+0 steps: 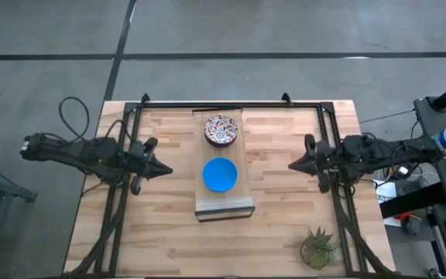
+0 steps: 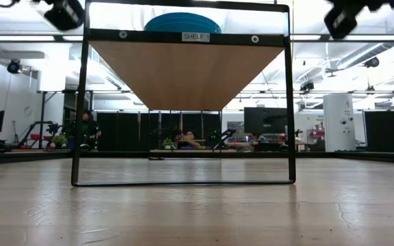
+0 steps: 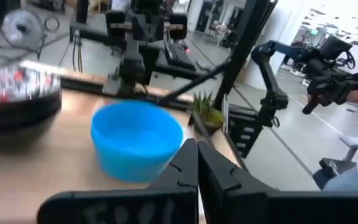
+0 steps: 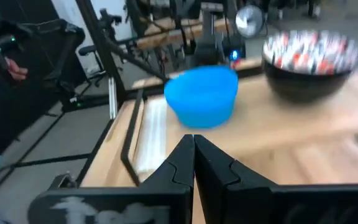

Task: Pick & Place Mini bowls
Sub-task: Return to Home Position

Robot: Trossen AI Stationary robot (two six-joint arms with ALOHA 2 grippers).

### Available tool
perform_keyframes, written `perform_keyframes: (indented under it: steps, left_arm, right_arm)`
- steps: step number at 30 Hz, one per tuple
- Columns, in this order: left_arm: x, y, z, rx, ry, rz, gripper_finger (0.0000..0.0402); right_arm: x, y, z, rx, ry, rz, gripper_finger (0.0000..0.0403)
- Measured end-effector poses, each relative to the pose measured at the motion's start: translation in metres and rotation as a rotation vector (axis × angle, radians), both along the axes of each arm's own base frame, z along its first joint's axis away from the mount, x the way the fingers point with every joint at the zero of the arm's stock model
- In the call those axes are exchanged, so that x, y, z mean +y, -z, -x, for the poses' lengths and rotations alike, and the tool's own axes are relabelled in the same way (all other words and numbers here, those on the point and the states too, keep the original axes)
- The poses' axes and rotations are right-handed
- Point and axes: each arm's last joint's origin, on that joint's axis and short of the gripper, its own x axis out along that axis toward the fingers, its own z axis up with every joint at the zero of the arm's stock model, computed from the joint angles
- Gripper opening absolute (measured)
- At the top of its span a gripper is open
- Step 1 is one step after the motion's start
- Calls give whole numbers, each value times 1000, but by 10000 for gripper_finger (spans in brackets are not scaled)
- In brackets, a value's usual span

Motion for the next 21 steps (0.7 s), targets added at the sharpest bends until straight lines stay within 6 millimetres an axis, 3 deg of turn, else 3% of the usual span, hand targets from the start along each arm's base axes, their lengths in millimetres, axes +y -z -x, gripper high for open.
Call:
perform_keyframes:
  steps: [4, 8, 15, 21]
  left_arm:
    - [0, 20, 0, 44, -1, 4, 0]
    - [0, 39, 0, 69, 2, -30, 0]
    - [1, 53, 9, -92, 28, -29, 0]
    - [2, 68, 19, -124, 46, -22, 0]
  right_arm:
    - [0, 25, -2, 67, 22, -106, 9]
    - [1, 47, -4, 115, -10, -63, 9]
    - [3, 68, -4, -46, -91, -28, 9]
    - [2, 87, 4, -124, -94, -48, 9]
